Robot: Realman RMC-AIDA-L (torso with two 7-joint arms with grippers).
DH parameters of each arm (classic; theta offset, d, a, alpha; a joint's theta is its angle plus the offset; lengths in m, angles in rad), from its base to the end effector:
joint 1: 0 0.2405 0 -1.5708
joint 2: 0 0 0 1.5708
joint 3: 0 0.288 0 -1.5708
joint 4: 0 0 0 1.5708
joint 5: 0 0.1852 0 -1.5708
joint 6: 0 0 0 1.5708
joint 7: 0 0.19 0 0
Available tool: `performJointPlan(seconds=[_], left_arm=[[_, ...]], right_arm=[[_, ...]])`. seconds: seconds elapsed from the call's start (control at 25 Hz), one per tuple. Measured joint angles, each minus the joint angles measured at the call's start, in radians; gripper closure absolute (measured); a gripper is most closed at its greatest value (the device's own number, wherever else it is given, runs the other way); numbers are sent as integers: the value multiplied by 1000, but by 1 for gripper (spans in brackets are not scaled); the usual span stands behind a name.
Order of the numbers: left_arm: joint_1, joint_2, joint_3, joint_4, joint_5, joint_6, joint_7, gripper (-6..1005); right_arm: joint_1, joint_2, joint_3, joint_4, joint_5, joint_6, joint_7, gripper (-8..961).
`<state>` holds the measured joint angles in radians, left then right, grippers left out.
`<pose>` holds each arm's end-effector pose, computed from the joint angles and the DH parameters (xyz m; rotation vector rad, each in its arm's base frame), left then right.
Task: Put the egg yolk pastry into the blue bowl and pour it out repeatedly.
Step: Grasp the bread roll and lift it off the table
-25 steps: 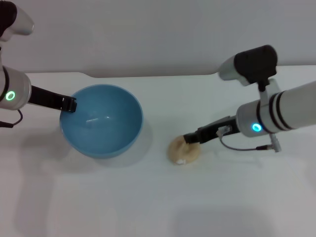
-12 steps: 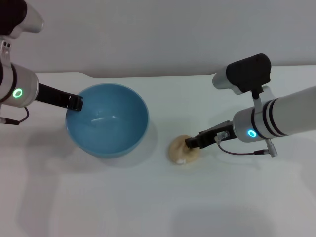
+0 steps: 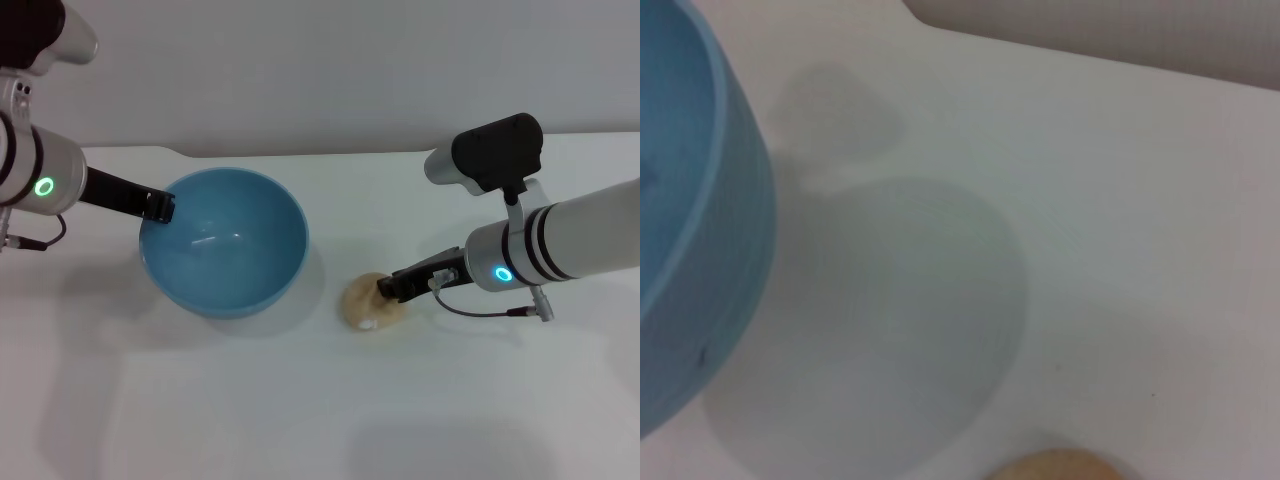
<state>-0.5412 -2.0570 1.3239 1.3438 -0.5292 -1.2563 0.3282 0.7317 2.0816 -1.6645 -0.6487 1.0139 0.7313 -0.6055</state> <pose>-0.2467 0.4035 -0.0252 -2.2077 -1.1537 0.1354 0.2493 0.4028 -0.1526 -2.4332 1.1564 -0.0793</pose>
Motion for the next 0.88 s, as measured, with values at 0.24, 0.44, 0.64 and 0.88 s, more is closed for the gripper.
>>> performJointPlan(seconds=[0.24, 0.44, 0.64, 0.88], left_arm=[[-1, 0, 2, 0, 0, 0, 0, 973], [-2, 0, 17, 0, 0, -3, 0, 974], [-5, 0, 29, -1, 0, -5, 0, 974], [-16, 0, 44, -1, 0, -24, 0, 973]], right_arm=[[-8, -7, -7, -14, -6, 17, -4, 773], [-37, -15, 1, -69, -12, 59, -5, 849], [-82, -17, 12, -165, -42, 109, -6, 925], [-186, -17, 97, -392, -101, 241, -6, 949]])
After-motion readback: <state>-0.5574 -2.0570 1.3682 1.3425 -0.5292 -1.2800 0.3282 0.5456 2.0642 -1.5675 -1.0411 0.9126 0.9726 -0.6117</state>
